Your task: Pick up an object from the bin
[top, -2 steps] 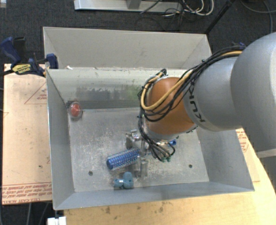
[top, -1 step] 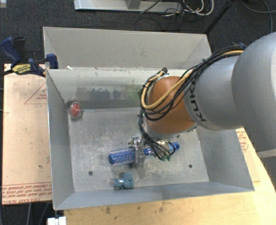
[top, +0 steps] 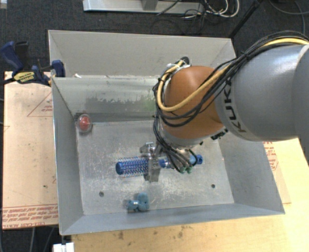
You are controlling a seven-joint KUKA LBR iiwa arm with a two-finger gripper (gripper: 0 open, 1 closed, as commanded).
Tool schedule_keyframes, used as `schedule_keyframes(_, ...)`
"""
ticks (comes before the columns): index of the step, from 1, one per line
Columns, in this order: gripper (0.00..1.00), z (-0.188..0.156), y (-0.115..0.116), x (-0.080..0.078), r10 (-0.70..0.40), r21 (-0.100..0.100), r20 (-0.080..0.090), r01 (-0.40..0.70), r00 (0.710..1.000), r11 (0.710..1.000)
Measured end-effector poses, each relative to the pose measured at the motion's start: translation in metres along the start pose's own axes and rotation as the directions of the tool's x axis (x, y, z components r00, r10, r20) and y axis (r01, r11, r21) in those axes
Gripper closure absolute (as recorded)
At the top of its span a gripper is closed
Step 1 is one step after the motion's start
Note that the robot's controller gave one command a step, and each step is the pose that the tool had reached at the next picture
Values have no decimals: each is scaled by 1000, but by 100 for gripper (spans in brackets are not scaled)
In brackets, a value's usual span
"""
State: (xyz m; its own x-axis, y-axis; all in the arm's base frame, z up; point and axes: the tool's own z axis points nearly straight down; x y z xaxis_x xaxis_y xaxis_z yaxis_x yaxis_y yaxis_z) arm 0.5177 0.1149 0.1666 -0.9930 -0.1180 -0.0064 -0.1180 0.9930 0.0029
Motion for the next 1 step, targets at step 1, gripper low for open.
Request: schedule_keyframes(1, 100, -123, 1, -23, -34, 2, 5, 34, 999, 999)
